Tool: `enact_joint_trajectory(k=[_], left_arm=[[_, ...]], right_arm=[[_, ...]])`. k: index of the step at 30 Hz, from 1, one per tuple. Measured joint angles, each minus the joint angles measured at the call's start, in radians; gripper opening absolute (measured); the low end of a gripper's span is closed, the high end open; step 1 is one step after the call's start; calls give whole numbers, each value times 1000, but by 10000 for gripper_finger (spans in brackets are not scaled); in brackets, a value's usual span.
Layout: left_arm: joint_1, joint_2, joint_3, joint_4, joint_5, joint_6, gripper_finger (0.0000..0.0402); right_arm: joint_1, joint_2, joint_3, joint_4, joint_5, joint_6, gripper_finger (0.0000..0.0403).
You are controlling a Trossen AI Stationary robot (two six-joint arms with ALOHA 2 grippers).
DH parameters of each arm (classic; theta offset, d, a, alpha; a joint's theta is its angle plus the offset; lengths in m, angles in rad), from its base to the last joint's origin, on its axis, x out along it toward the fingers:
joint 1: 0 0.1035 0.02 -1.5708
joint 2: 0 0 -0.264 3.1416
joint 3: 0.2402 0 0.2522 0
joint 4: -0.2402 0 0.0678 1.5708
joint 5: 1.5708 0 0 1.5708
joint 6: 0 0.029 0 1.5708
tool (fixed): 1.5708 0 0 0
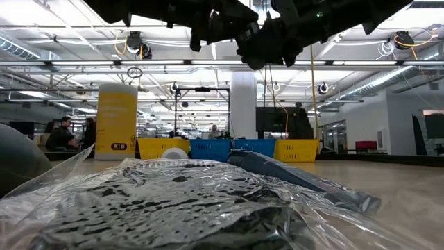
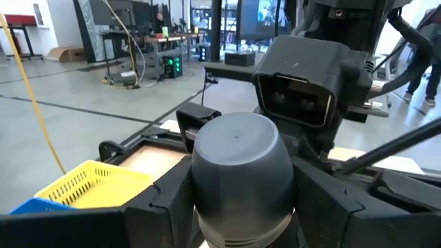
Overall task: Pick & Place Travel size toiletries
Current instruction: Put the deodorant into the right yellow bin
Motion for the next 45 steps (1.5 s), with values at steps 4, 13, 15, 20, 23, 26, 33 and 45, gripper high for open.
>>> enact_joint_trajectory(k=[4,13,15,20,23,26,33,45], left_arm=[[1,1,2,0,-5,6,188],[8,1,2,-9,-5,-2,211],[8,1,2,-10,-3,-2,227],[8,1,2,-13,-4,-1,238],[8,1,2,-23,-5,0,240],[8,1,2,-43,-30,9,241],[8,-1,2,-74,-58,54,243],[8,-6,2,-216,-271,80,243]], right_arm=[[0,0,0,9,0,-7,128],[0,0,0,7,4,-24,117],[0,0,0,6,2,-21,117],[0,0,0,7,1,-20,117],[0,0,0,11,2,-18,117],[0,0,0,10,8,-18,117],[-4,0,0,-8,60,-25,117],[-52,-25,0,-113,61,-5,117]])
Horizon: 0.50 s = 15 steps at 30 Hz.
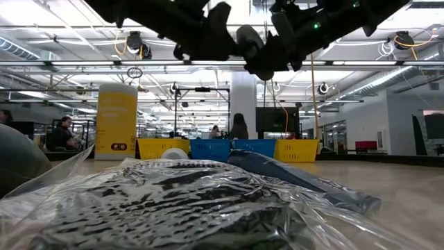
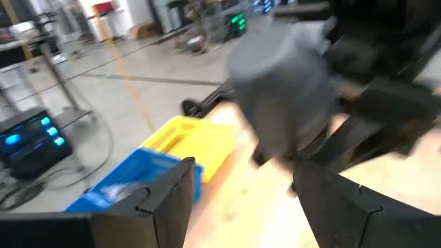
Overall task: Pick & Place Travel size toiletries
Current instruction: Put the deodorant into the right yellow bin
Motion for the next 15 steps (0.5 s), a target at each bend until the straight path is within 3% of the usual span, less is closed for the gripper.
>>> enact_joint_trajectory(k=[9,15], left_arm=[[-3,0,0,-23,-32,-39,243],[-9,0,0,-33,58,-134,243]], right_arm=[[-75,-35,1,-50,-4,-1,117],[-155,-34,1,-105,-5,19,117]])
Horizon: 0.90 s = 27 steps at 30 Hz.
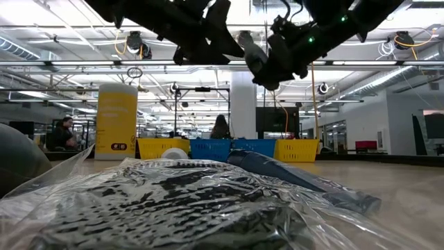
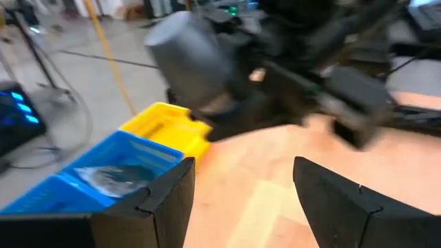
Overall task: Pick & Place Travel size toiletries
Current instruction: Put the deodorant into the right yellow bin
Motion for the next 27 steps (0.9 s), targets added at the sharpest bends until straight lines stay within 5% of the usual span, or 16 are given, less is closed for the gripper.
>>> enact_joint_trajectory(k=[12,27], left_arm=[[-27,0,0,-25,171,-106,244],[-48,0,0,-10,175,-97,243]], right_arm=[[-196,0,-37,-51,-2,36,117],[-439,66,-83,-36,-160,92,117]])
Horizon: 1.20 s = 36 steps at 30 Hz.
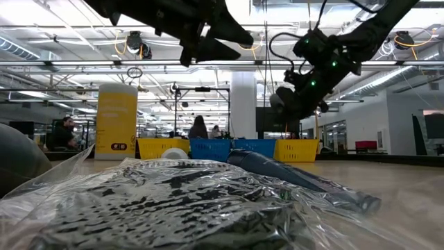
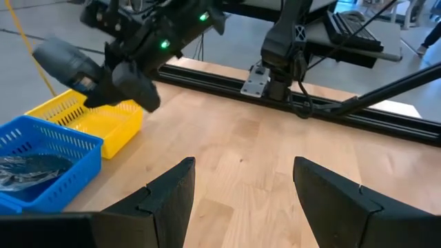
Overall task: Pick & Place Travel size toiletries
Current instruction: Put the deodorant into the right yellow bin
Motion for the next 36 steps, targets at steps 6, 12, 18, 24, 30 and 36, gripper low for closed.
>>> enact_joint_trajectory(k=[6,12,18,24,30,36], left_arm=[[6,0,0,25,-3,20,243],[6,0,0,33,-2,23,243],[6,0,0,33,-2,23,244],[6,0,0,32,-3,22,244],[6,0,0,32,-3,20,243],[6,0,0,31,-2,19,243]], right_arm=[[-53,64,0,32,-42,14,117],[-90,136,1,72,-53,22,117],[-108,144,1,73,-63,26,127],[-112,144,1,76,-79,23,151],[-112,144,1,76,-78,22,164],[-112,144,1,76,-77,22,173]])
